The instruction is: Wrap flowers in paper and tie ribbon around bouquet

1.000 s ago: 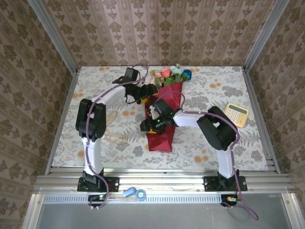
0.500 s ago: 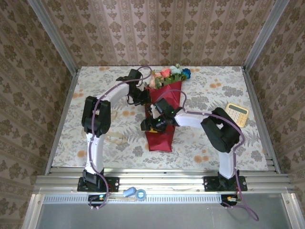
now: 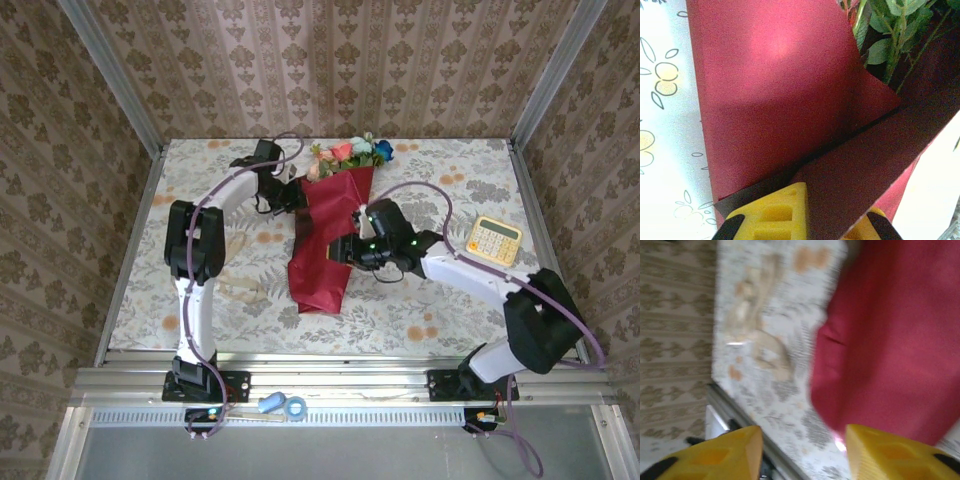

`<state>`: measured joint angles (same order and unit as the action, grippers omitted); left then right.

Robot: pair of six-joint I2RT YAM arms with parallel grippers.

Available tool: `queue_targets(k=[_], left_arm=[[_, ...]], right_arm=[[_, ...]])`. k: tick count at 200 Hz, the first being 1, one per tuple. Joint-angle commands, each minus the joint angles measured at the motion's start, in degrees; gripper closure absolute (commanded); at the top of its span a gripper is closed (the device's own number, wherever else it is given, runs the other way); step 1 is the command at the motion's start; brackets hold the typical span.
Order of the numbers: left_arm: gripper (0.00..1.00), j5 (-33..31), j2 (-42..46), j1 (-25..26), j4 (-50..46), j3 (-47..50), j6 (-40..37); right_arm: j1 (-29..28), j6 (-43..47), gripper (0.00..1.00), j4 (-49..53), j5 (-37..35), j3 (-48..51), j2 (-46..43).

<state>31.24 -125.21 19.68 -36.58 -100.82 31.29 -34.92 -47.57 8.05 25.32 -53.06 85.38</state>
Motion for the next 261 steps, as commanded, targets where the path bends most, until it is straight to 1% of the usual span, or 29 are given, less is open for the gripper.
queue_targets(k=[1,14,36,71,74,84,98,111,124,136,153,165,170,186,207,219,230,261], left_arm=[[1.0,2.5,0.7,-1.0,2.6,1.0,1.4],[1.0,2.8,0.9,-1.2,3.1,2.0,1.7],[1.0,3.0,1.0,-1.6,3.7,2.4,2.0],[1.0,3.1,1.7,-1.8,2.9,1.7,2.5],[0.97,2.8,2.0,-1.9,2.7,1.7,2.5],[0.81,0.9,3.8,-2.1,1.6,2.0,2.8],[0.71,-3.0,7.3,-2.4,-1.3,2.8,2.9],[0.59,-7.7,11.6,-2.4,-4.8,4.1,3.3],[0.57,-12.1,16.9,-1.9,-7.4,7.1,5.2],[0.54,-14.4,22.5,-0.6,-8.1,11.2,7.6],[0.54,-15.2,29.8,3.0,-8.0,17.0,12.3],[0.54,-13.3,33.7,6.1,-5.4,22.2,16.7],[0.54,-12.2,34.9,8.7,-4.1,24.4,18.8],[0.57,-8.6,36.9,12.6,1.5,31.8,25.9],[0.6,-5.0,35.5,16.6,13.7,40.1,33.5],[0.62,-4.0,32.4,17.3,16.8,41.7,34.3],[0.65,-4.8,29.6,17.4,15.9,41.8,32.7],[0.71,-7.6,24.7,16.8,14.7,45.3,29.1]], right_arm=[[-1.1,-4.7,0.64,-0.5,-1.6,1.6,3.4],[-1.7,-6.0,0.71,-1.4,-1.6,1.1,5.4],[-2.2,-7.1,0.76,-0.5,-1.9,-0.8,9.6],[-2.4,-7.6,0.77,3.9,-2.9,-3.5,16.2],[-2.4,-7.6,0.77,4.4,-3.0,-3.6,16.6],[-2.4,-7.6,0.77,5.2,-3.3,-3.7,17.7],[-2.5,-7.5,0.77,6.0,-3.4,-3.7,18.5],[-2.6,-7.1,0.77,6.7,-3.3,-3.9,19.0],[-2.6,-6.7,0.76,7.2,-3.1,-4.1,19.4],[-2.6,-6.2,0.75,7.9,-3.1,-4.6,19.8],[-2.6,-5.8,0.74,8.3,-3.2,-5.1,20.2],[-2.6,-5.7,0.74,8.3,-3.0,-5.5,20.5],[-2.6,-5.8,0.74,8.2,-2.9,-5.6,20.7],[-2.6,-5.7,0.74,8.1,-2.3,-6.0,21.2],[-2.6,-5.5,0.74,7.8,-1.8,-6.0,21.2],[-2.5,-5.1,0.73,7.9,-1.6,-6.2,21.2],[-2.4,-4.6,0.73,7.9,-1.3,-6.5,20.9],[-0.9,-2.5,0.62,7.9,0.1,-7.4,18.6]])
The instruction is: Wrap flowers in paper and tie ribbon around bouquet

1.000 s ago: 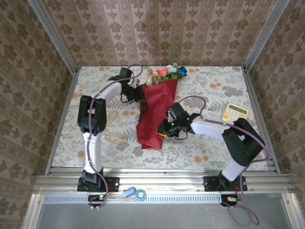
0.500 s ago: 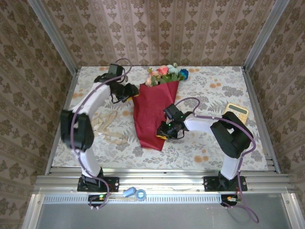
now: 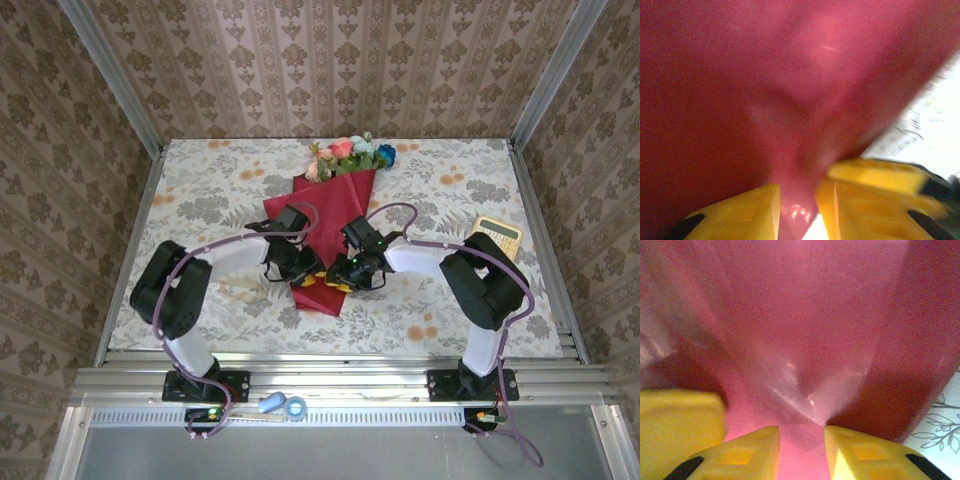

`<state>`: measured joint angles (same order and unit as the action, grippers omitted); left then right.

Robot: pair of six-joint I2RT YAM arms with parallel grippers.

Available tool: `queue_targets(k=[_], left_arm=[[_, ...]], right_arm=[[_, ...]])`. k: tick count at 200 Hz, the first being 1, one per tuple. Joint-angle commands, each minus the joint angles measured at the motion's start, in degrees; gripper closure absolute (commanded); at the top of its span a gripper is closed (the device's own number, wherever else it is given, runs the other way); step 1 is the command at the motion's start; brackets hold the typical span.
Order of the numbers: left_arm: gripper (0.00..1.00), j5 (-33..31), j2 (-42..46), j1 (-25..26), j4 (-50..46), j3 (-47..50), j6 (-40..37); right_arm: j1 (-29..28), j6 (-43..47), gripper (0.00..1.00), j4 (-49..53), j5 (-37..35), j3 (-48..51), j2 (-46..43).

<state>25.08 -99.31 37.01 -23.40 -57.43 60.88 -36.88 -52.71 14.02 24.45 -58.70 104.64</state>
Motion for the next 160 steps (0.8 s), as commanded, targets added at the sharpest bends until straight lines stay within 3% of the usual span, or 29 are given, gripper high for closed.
queue_targets(k=[1,30,71,120,160], left_arm=[[0.71,-1.7,-1.2,-0.5,1.4,2.0,-0.7],[0.76,-6.2,-0.5,-0.8,-0.3,6.5,-2.9],[0.79,-6.3,-0.6,-1.5,2.9,12.3,-1.4],[0.81,-7.1,0.4,-1.8,3.9,16.2,0.4],[0.82,-6.6,0.4,-2.3,4.4,17.6,0.1]], right_arm=[[1.1,2.8,0.62,1.9,1.0,-1.9,-0.8],[5.3,6.0,0.52,1.6,1.8,-1.1,-6.6],[13.1,7.2,0.49,-5.7,7.0,5.3,-8.2],[12.9,3.3,0.5,-17.5,9.8,9.0,-3.0],[11.0,-1.1,0.61,-23.4,10.3,8.8,1.3]])
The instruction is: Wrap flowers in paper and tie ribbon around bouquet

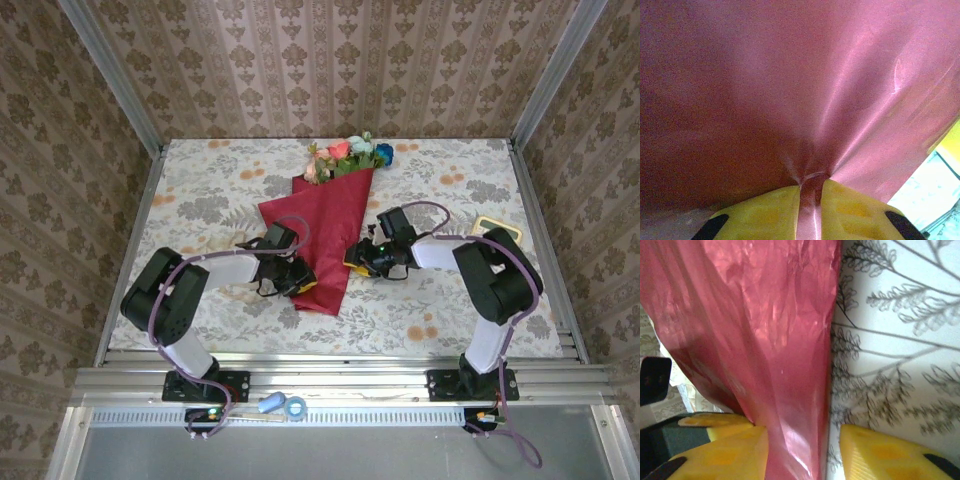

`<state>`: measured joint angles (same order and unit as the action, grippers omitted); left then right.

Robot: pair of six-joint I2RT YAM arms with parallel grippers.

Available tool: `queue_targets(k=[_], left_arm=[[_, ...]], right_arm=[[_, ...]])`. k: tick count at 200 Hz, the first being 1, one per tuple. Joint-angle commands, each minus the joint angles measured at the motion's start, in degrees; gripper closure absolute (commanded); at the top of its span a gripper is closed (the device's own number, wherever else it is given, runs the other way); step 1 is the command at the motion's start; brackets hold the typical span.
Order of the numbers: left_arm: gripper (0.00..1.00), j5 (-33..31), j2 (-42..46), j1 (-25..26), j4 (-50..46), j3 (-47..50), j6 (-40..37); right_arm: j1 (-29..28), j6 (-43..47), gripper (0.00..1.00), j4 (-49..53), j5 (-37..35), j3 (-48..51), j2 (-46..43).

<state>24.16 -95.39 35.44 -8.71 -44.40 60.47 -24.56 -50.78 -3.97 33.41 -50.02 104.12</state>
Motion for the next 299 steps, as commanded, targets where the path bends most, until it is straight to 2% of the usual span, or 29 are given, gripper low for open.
queue_targets(k=[1,34,68,105,127,147,173,192,209,225,243,260,271,288,294,299], left_arm=[[0.82,-5.7,-3.5,-0.7,-10.3,4.6,0.5],[0.83,-5.6,-3.5,-0.9,-10.3,4.8,0.0],[0.84,-5.4,-3.5,-1.3,-10.6,4.9,-0.8],[0.85,-5.2,-3.3,-1.8,-11.6,4.7,-2.4],[0.85,-4.8,-3.1,-2.1,-11.9,4.8,-3.3],[0.85,-4.5,-3.1,-2.1,-12.2,4.8,-3.9],[0.86,-4.5,-3.1,-2.4,-12.9,4.6,-4.3],[0.86,-4.6,-3.0,-2.5,-13.4,4.6,-4.7],[0.86,-4.6,-3.1,-2.6,-13.6,4.7,-5.0],[0.86,-4.5,-3.0,-2.7,-13.5,4.8,-5.1],[0.86,-4.5,-3.1,-2.8,-13.5,4.7,-5.3],[0.87,-4.3,-3.3,-2.7,-13.6,4.4,-5.4],[0.87,-4.4,-3.4,-2.7,-13.8,4.2,-5.6],[0.87,-4.4,-3.5,-2.7,-14.0,4.1,-5.8],[0.87,-4.4,-3.4,-2.7,-14.1,4.0,-6.0],[0.88,-4.5,-3.4,-2.7,-14.3,3.9,-6.1]], right_arm=[[-1.4,-3.0,0.61,-5.4,1.4,0.1,1.8],[-3.0,-6.3,0.68,-10.2,0.6,2.7,3.1],[-3.1,-8.1,1.0,-15.2,-0.9,5.4,-0.5],[-3.3,-6.4,1.0,-17.1,-3.3,7.3,-6.2],[-2.8,-6.0,0.7,-18.9,-2.7,6.6,-3.4],[-2.5,-5.9,0.62,-20.8,-2.2,5.0,1.0],[-1.7,-5.4,0.63,-21.8,-3.1,2.9,4.6],[-0.9,-5.1,0.67,-21.5,-3.6,2.1,5.6],[-0.1,-5.4,0.82,-23.2,-4.2,2.9,4.9],[0.7,-5.2,1.0,-23.8,-5.0,2.9,4.5],[1.7,-5.7,1.0,-26.1,-4.5,2.5,5.4],[2.7,-6.1,0.72,-27.0,-3.9,0.7,7.0],[3.2,-6.1,0.64,-26.8,-3.9,-0.9,8.2],[4.4,-6.7,0.64,-27.1,-3.8,-3.2,10.2],[4.7,-7.1,0.7,-27.4,-3.7,-4.1,11.1],[5.1,-7.5,0.78,-27.7,-3.6,-4.7,11.8]])
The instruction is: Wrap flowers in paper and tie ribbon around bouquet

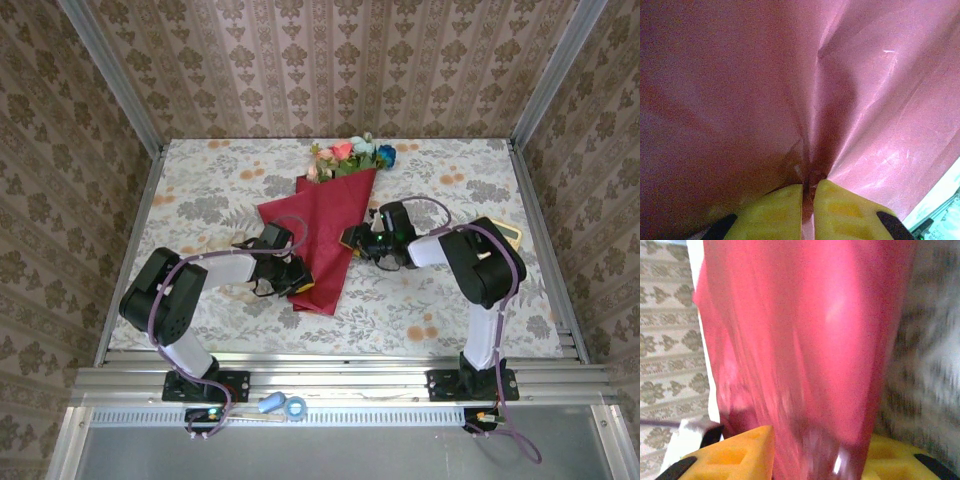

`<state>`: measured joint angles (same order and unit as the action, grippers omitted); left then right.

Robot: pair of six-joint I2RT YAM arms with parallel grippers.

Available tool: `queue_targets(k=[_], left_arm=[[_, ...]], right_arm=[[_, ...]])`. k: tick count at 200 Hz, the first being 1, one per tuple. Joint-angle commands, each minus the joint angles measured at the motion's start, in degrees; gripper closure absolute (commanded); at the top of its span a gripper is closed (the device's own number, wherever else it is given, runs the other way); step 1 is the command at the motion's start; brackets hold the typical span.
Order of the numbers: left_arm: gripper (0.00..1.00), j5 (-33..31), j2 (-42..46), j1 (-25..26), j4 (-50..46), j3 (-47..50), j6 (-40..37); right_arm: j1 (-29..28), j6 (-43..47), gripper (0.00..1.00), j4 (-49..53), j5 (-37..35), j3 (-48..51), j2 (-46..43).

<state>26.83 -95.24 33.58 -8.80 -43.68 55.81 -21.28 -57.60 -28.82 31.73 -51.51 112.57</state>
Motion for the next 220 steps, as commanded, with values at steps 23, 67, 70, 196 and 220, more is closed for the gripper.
queue_targets(k=[23,67,70,196,220], left_arm=[[0.88,-7.1,-3.5,-0.9,-14.4,3.1,-1.8],[0.88,-7.1,-3.7,-0.9,-15.1,2.3,-2.5],[0.88,-7.1,-3.8,-0.9,-15.2,2.2,-2.5],[0.89,-7.2,-4.1,-0.5,-15.6,0.8,-2.3],[0.89,-7.3,-4.3,-0.4,-15.3,0.8,-1.8]], right_arm=[[2.9,-1.5,1.0,-3.0,-2.4,-5.6,5.1],[4.6,-1.4,0.72,-0.1,-2.6,-11.4,7.9],[4.8,-1.6,0.77,-0.1,-2.6,-11.7,8.2],[8.6,-4.0,0.86,5.0,-2.8,-29.5,19.4],[9.2,-4.1,0.61,7.5,-3.0,-33.9,21.7]])
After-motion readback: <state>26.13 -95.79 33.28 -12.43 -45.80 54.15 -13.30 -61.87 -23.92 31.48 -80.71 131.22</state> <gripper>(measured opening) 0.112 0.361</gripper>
